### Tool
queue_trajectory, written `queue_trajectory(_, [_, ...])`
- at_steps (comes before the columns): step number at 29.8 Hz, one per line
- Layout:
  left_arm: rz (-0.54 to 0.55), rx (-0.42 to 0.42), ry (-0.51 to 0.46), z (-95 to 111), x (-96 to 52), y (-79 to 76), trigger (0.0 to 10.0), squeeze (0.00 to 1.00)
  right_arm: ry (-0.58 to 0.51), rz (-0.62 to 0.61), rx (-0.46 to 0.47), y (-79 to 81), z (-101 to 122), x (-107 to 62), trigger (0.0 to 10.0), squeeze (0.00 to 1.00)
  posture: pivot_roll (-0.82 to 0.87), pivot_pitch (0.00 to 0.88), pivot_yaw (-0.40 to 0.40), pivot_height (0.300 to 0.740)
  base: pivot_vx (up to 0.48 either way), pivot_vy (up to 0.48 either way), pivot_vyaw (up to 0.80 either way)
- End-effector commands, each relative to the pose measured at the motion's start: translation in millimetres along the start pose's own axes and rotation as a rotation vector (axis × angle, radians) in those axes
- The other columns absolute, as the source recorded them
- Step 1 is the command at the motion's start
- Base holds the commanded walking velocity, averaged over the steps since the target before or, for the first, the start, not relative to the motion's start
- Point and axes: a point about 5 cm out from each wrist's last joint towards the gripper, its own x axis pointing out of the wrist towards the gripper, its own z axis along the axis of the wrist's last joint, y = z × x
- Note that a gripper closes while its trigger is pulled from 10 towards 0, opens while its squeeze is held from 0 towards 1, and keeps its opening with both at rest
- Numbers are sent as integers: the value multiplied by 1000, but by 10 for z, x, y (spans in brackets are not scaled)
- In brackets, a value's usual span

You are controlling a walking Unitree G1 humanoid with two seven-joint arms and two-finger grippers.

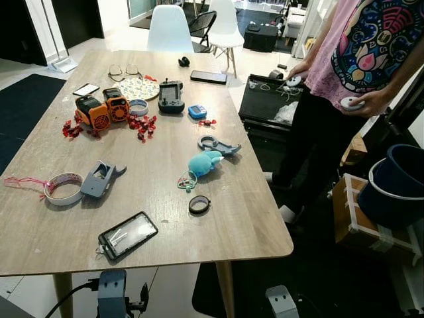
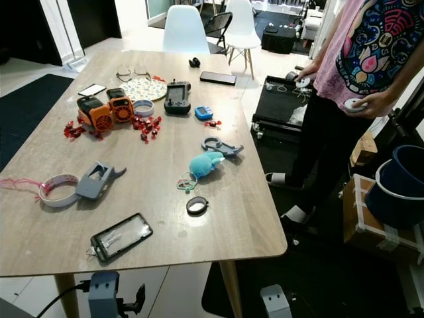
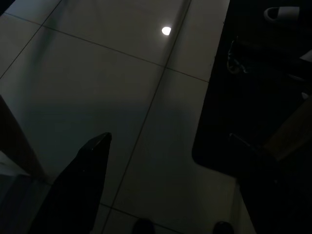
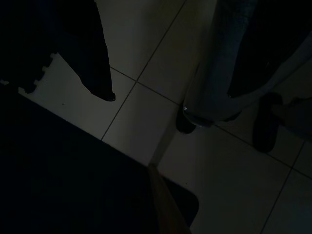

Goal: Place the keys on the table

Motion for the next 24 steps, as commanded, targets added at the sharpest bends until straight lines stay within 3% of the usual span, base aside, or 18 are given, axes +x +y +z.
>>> queue_trajectory(1, [-11,17,35,-59,-22,-5,10000,0,13,-10,9,-20,-48,-13,10000,0,94,45,-60,740,0,0,0])
queue_trajectory(9, [-4,15,40,-57,-12,-10,10000,0,8,-32,41,-60,-57,-22,10000,0,89,42,-56,740,0,0,0])
queue_trajectory(15, [-3,19,43,-58,-8,-12,10000,0,19,-147,145,-292,-189,-103,10000,0,89,40,-59,740,0,0,0])
queue_trajectory(19, [1,18,45,-61,-9,-9,10000,0,-5,-445,176,-932,-277,-353,10000,0,86,35,-63,740,0,0,0])
queue_trajectory(22, [2,18,45,-63,-9,-10,10000,0,-17,-495,187,-1040,-266,-402,10000,0,86,35,-63,740,0,0,0])
queue_trajectory(23, [2,18,47,-66,-10,-10,10000,0,-89,-652,232,-1392,-151,-568,10000,0,83,32,-64,740,0,0,0])
queue_trajectory(24, [2,18,47,-66,-10,-10,10000,0,-89,-652,232,-1392,-151,-568,10000,0,83,32,-64,740,0,0,0])
